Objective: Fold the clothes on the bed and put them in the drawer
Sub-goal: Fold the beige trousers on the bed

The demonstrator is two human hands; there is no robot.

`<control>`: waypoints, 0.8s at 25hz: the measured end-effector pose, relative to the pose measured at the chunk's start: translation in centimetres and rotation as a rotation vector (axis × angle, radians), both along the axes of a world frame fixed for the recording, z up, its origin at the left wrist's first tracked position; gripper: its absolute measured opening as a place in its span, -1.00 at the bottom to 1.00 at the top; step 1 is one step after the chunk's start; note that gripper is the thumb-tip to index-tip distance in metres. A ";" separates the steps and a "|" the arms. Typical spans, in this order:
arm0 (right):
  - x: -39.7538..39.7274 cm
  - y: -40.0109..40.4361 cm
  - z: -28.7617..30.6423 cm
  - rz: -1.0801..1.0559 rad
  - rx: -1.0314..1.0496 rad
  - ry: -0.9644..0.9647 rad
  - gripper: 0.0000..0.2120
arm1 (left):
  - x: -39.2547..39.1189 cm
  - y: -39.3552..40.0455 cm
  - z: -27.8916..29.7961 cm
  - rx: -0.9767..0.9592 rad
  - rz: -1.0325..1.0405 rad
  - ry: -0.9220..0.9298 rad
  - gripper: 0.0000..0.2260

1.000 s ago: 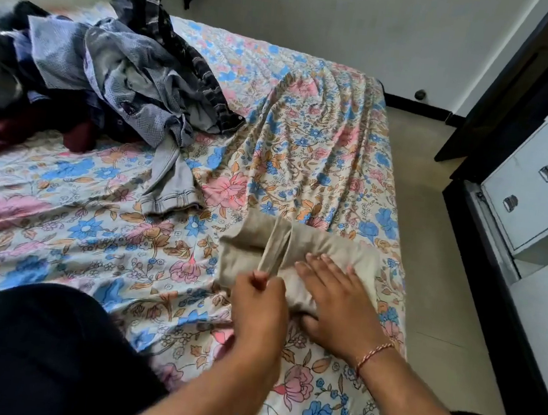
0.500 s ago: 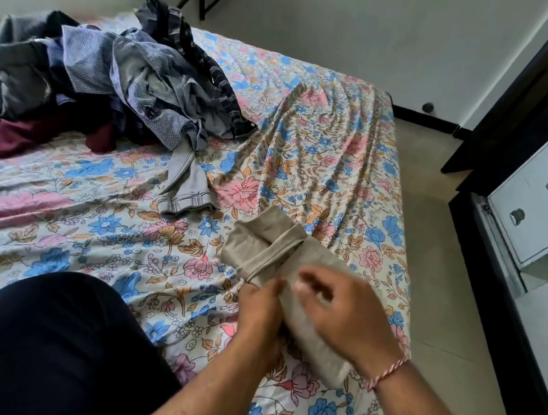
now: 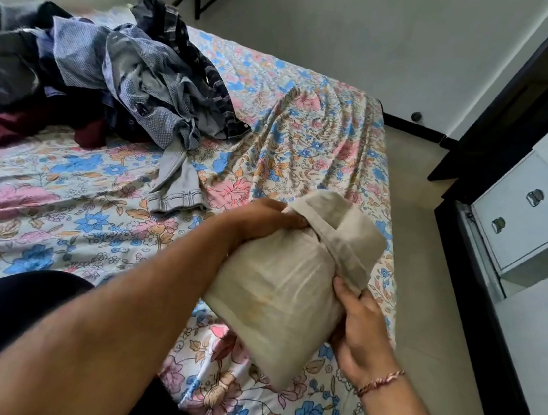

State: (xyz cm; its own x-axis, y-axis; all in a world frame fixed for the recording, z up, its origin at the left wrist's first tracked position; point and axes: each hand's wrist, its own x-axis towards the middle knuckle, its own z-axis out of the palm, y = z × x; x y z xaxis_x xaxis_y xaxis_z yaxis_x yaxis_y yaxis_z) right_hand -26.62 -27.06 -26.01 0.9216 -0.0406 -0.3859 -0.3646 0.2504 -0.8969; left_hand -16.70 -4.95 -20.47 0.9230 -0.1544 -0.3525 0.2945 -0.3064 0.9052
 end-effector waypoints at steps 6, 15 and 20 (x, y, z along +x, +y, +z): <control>-1.9 -2.1 -1.2 -0.083 -1.070 -0.295 -0.63 | -0.6 -1.4 -4.5 0.904 -0.139 -0.431 -0.44; 6.5 -0.4 -7.1 0.668 -1.565 -0.554 -0.41 | -4.7 -1.4 -11.4 0.900 -0.291 -0.441 -0.35; 5.8 -0.3 -6.0 0.460 -1.289 -0.506 -0.45 | -5.6 0.4 -9.4 0.825 -0.123 -0.430 -0.39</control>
